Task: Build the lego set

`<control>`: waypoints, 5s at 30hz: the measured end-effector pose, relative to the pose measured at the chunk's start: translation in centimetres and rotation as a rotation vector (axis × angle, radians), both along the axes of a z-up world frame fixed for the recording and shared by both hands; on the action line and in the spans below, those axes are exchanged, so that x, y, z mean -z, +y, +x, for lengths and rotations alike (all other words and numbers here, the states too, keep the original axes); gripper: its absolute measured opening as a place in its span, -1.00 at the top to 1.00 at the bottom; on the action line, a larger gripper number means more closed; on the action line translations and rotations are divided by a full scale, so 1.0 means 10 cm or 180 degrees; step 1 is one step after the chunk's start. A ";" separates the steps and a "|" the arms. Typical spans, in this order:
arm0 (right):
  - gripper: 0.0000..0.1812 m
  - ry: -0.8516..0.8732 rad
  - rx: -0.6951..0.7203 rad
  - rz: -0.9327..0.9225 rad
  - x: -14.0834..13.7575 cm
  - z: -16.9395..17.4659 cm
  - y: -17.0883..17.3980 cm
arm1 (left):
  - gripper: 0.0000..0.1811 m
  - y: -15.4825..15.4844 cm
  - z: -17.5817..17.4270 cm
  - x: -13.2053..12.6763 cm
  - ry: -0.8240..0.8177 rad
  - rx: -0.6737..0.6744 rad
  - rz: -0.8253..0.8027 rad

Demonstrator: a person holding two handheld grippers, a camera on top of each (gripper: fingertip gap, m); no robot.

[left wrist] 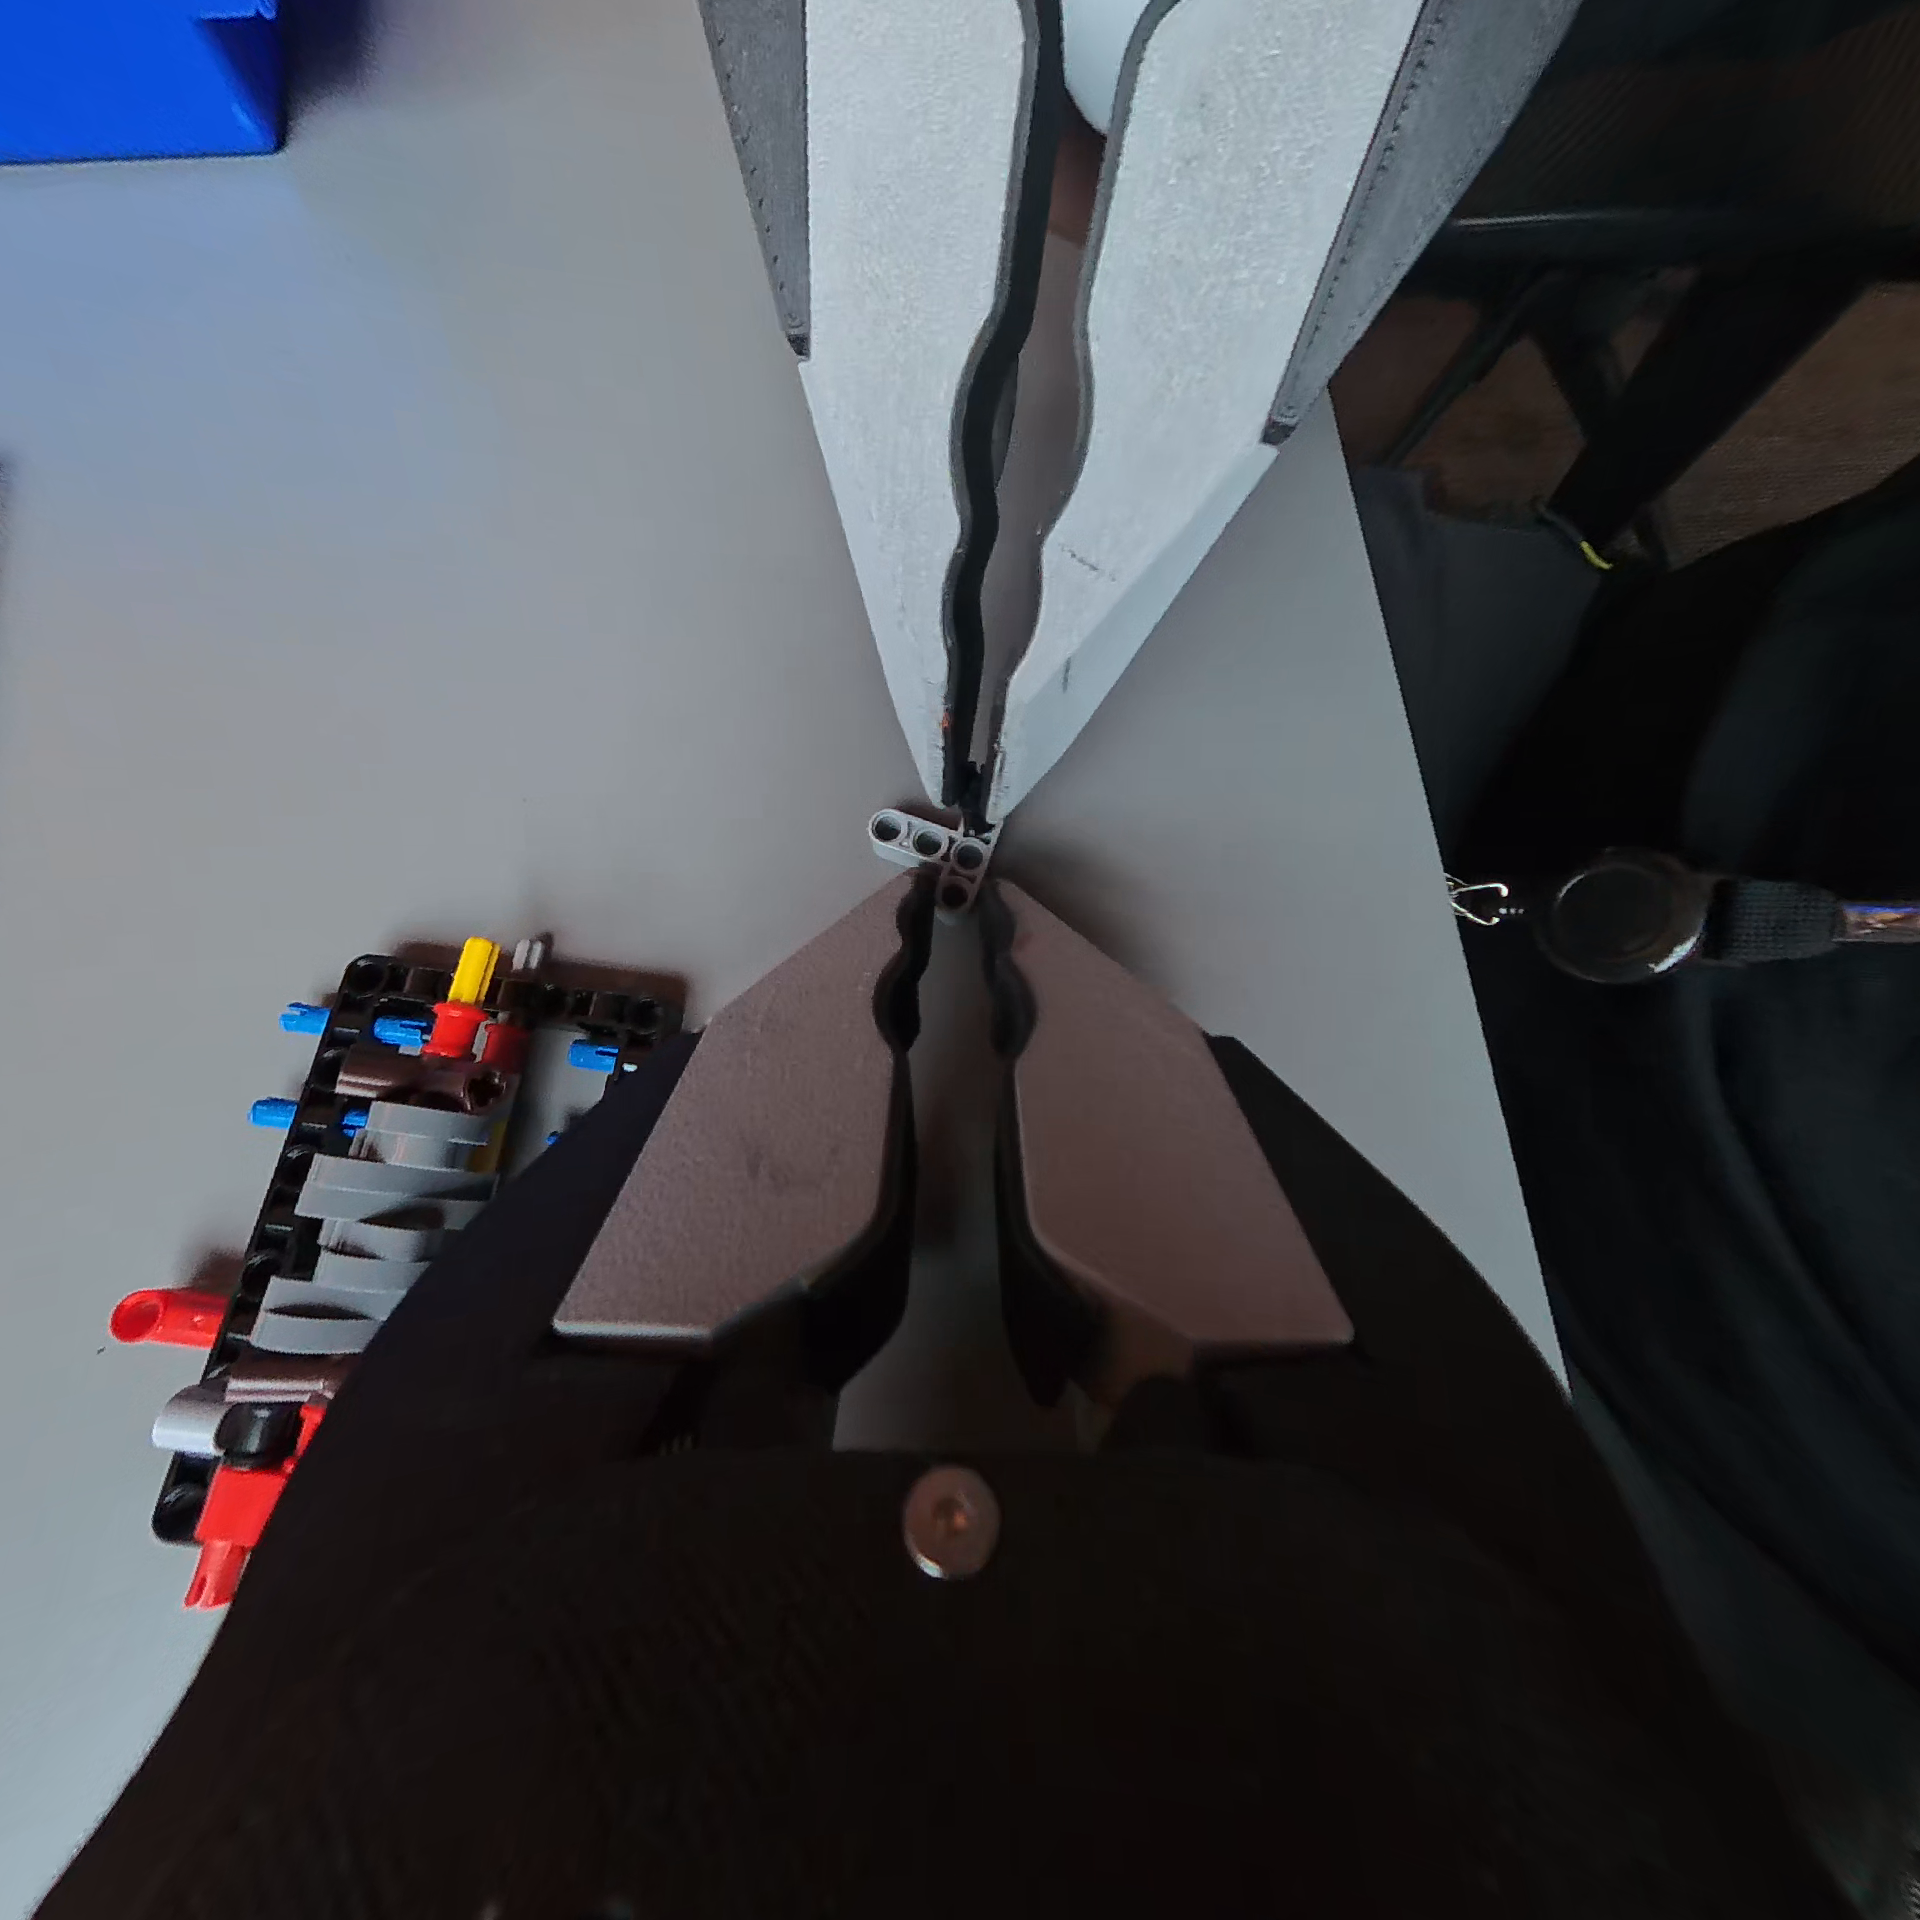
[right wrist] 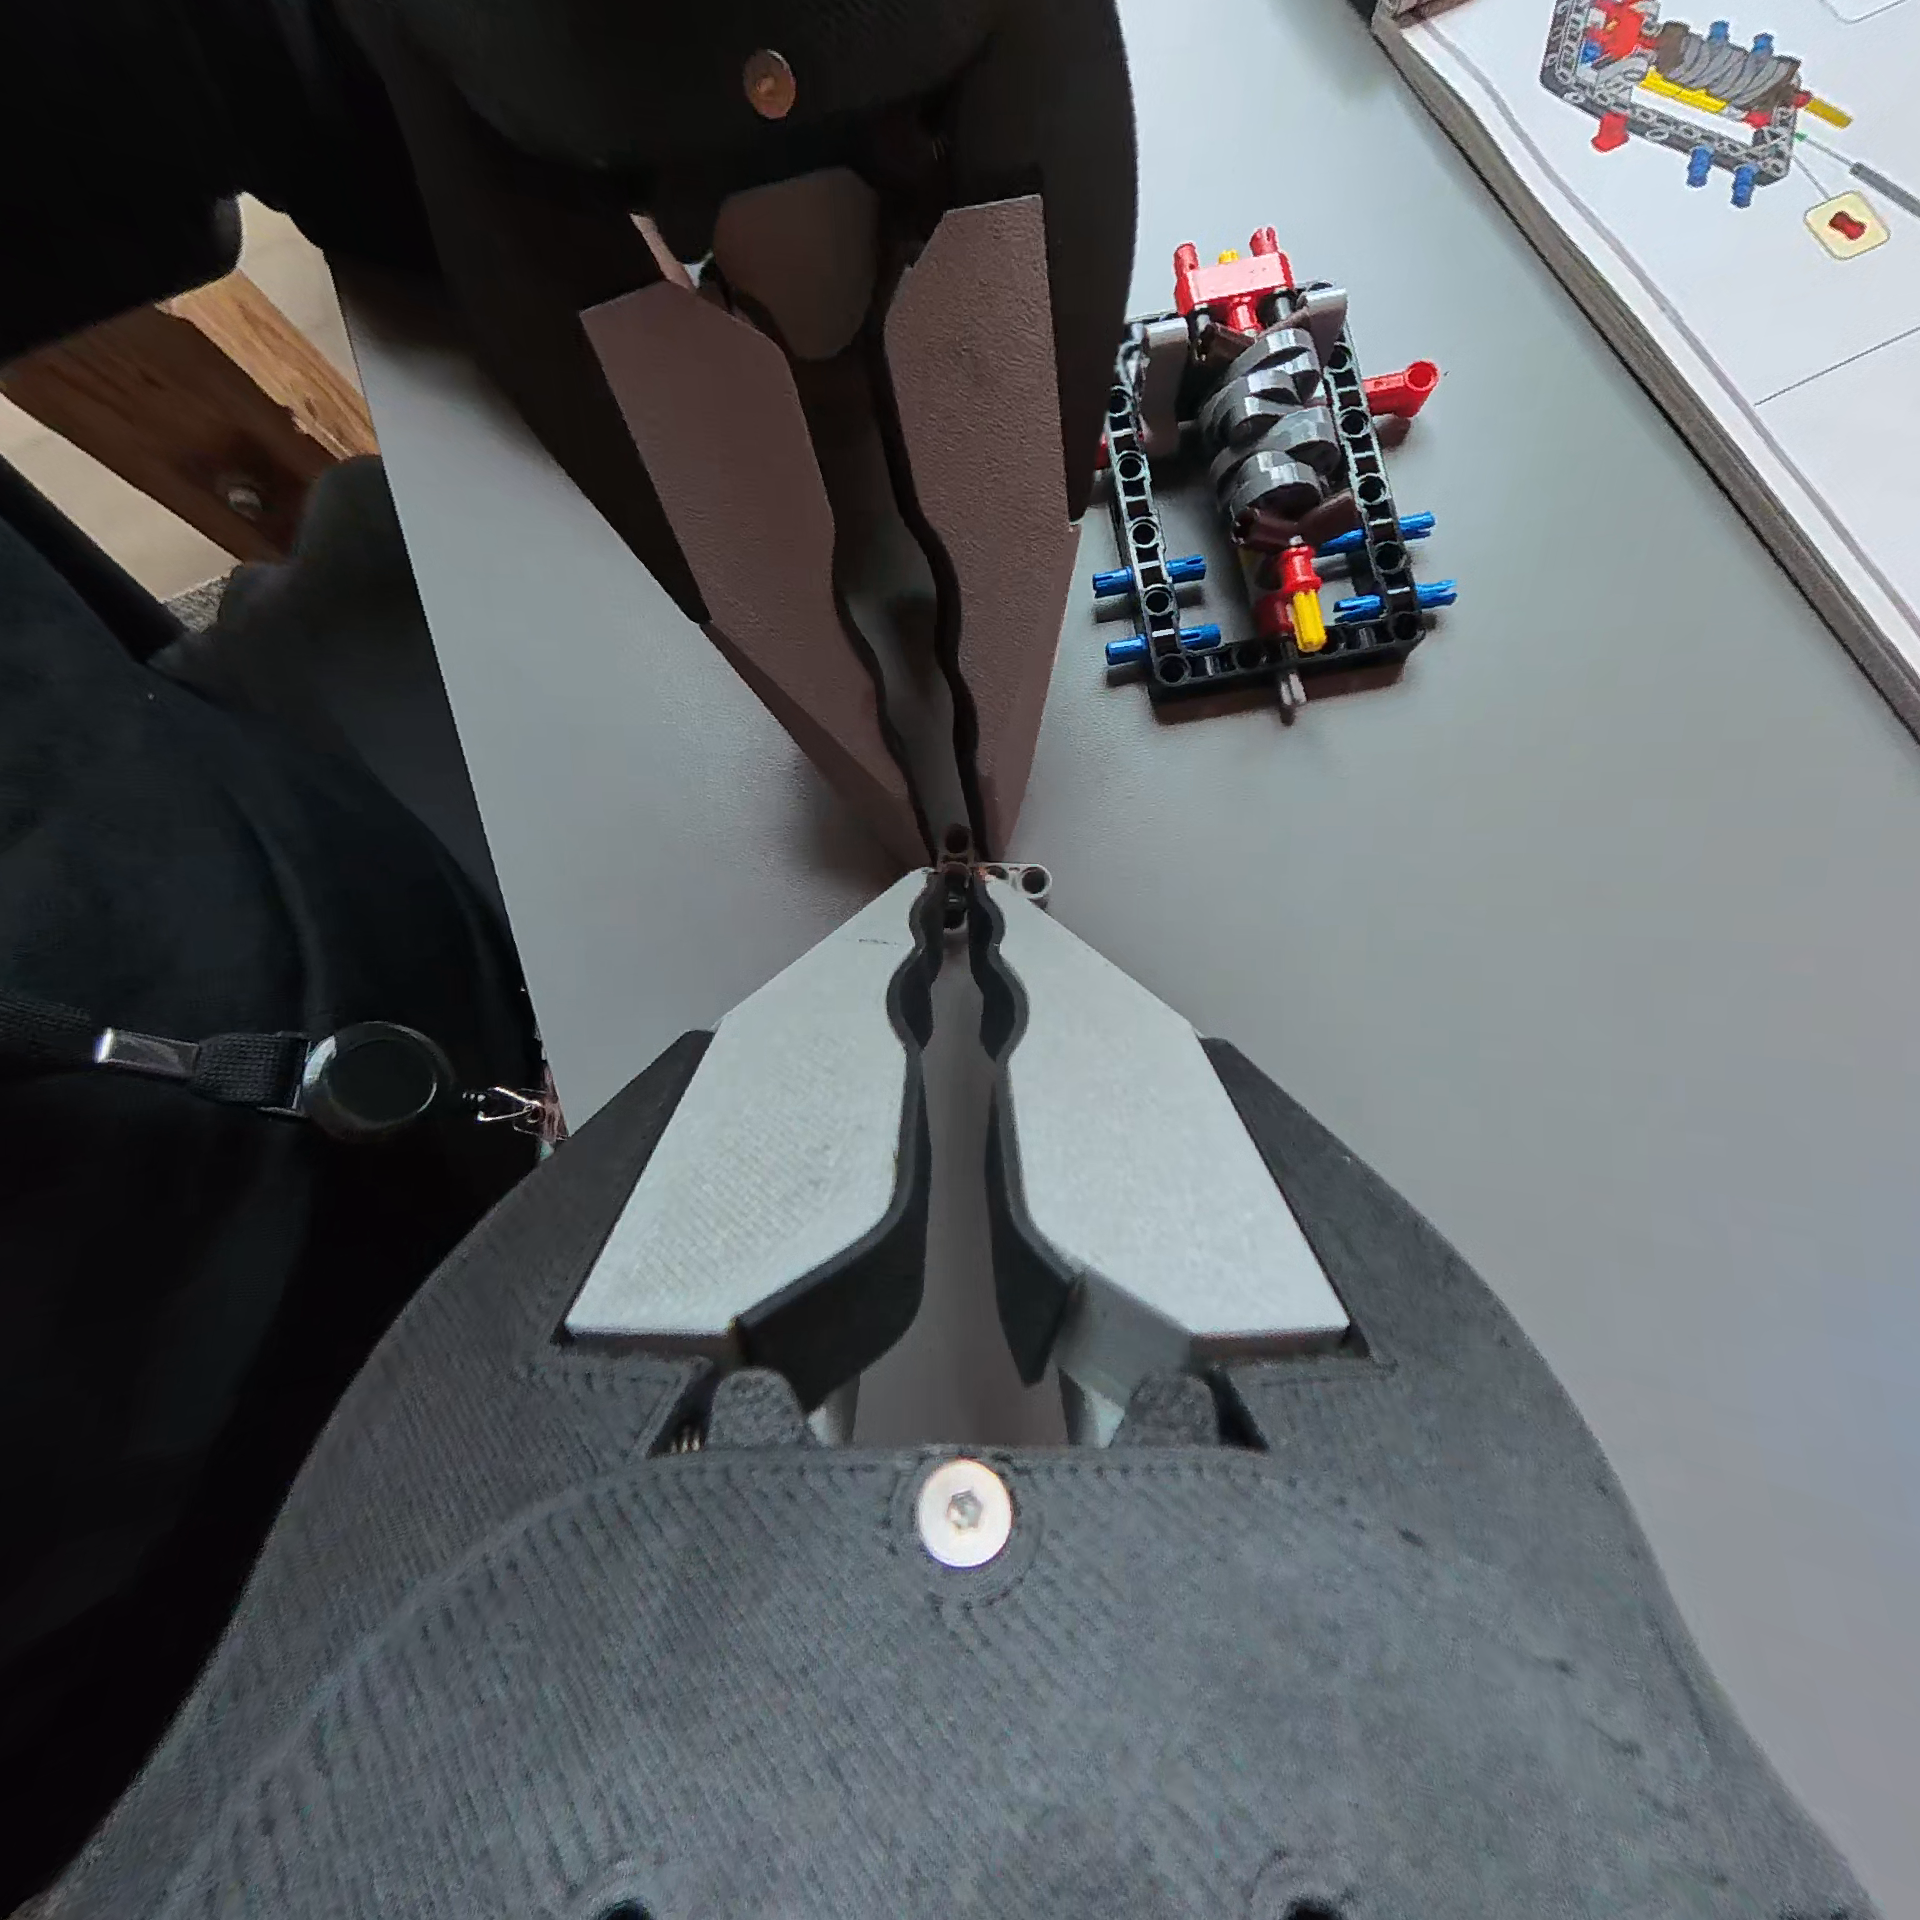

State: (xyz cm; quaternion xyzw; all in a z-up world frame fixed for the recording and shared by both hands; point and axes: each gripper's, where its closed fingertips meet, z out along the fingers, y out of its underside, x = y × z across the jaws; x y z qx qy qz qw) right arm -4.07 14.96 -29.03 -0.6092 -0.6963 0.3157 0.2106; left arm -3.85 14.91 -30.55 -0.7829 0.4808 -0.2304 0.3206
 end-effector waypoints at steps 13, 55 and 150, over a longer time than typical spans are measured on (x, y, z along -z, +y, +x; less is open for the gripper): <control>0.98 -0.0157 -0.0229 0.0361 0.01 0.02 0.00 | 0.93 0.01 0.01 0.00 -0.0003 0.0038 -0.0014; 0.91 0.0190 -0.0386 0.0167 0.04 0.00 0.01 | 0.93 0.03 0.01 0.00 -0.0029 -0.0030 -0.0055; 1.00 0.1038 0.0625 0.3021 -1.07 0.08 0.76 | 0.78 -0.92 -1.43 -0.09 -0.0158 -0.1890 0.0014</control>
